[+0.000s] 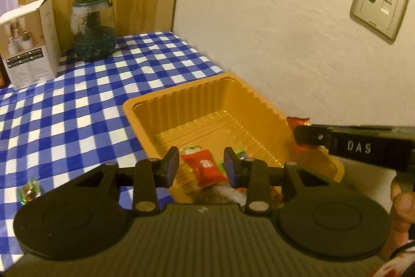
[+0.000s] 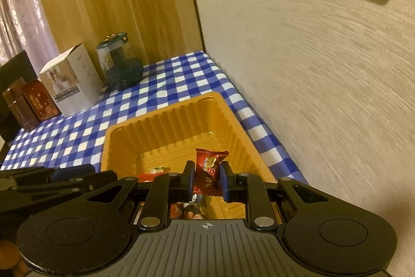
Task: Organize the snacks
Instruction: 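Open both grippers to drop the candies into the orange tray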
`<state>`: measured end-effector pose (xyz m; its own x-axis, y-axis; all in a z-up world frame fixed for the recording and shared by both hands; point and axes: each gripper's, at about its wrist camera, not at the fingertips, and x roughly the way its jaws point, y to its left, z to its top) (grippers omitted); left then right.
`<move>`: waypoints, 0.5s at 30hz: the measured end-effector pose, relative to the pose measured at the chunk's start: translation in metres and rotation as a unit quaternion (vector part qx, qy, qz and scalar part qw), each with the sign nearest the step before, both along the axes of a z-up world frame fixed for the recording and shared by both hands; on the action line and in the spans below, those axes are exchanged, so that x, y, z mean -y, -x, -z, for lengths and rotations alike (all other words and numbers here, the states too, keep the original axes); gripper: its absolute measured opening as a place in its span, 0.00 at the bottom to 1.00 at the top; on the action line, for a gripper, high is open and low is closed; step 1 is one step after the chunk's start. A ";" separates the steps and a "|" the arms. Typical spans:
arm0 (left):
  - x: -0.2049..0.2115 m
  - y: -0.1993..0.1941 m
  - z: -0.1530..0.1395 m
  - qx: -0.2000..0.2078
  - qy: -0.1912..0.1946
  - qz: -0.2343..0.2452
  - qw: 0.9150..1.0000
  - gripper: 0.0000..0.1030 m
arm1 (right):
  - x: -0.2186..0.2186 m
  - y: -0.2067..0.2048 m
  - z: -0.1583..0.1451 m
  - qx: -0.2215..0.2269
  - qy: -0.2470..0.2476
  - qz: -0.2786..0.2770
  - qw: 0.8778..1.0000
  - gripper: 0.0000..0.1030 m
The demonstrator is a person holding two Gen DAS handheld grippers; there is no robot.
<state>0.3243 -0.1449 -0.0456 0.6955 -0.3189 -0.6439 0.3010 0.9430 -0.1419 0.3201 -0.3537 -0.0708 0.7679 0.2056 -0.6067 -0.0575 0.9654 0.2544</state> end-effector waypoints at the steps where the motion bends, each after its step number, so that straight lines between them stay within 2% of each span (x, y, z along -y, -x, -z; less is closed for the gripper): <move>1: -0.001 0.002 0.000 -0.001 0.000 0.000 1.000 0.33 | -0.001 0.001 -0.001 0.001 0.000 -0.002 1.000 0.20; 15: -0.008 0.015 -0.006 0.002 -0.002 0.001 1.000 0.33 | -0.017 0.008 -0.019 0.012 0.004 -0.013 1.000 0.20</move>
